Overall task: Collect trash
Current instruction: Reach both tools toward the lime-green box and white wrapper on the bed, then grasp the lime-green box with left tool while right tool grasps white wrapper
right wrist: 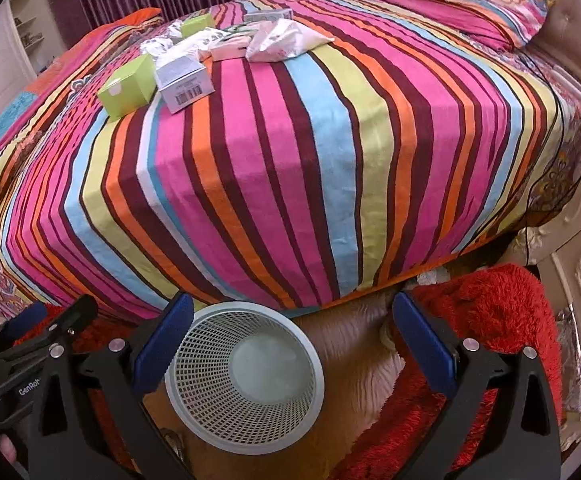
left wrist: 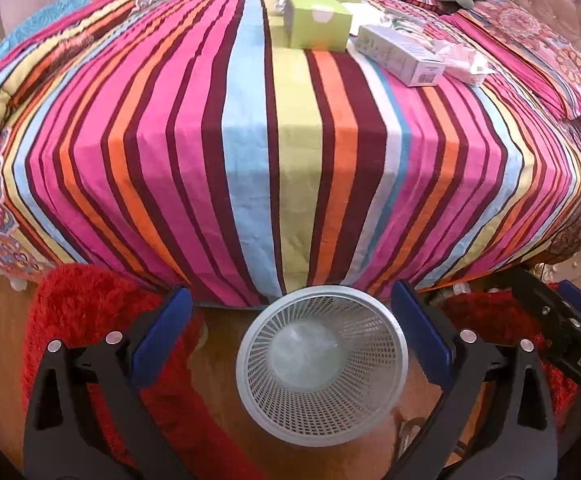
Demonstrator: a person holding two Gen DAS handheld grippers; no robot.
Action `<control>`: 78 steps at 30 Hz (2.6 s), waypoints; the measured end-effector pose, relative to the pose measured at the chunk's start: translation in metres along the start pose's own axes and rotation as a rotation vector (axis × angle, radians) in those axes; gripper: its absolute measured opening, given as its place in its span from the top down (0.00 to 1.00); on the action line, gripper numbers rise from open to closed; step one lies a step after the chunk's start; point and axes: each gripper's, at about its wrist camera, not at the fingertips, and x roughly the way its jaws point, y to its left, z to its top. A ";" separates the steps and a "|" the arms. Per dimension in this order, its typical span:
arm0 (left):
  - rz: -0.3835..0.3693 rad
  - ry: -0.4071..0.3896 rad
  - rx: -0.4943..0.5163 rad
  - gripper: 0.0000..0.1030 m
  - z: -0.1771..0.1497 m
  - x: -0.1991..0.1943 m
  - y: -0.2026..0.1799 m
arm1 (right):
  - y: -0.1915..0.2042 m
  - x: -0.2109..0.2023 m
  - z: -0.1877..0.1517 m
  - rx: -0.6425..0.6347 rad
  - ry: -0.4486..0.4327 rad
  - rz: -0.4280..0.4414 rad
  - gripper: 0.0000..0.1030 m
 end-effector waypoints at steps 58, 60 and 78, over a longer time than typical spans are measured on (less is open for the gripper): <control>0.019 -0.012 -0.141 0.33 0.263 0.100 -0.016 | 0.009 0.104 0.235 -0.036 -0.035 -0.048 0.08; -0.017 0.003 -0.153 0.42 0.262 0.104 -0.011 | 0.007 0.107 0.235 -0.041 -0.029 -0.027 0.13; -0.027 -0.056 -0.129 0.43 0.253 0.060 0.003 | -0.013 0.056 0.231 0.020 -0.078 0.080 0.39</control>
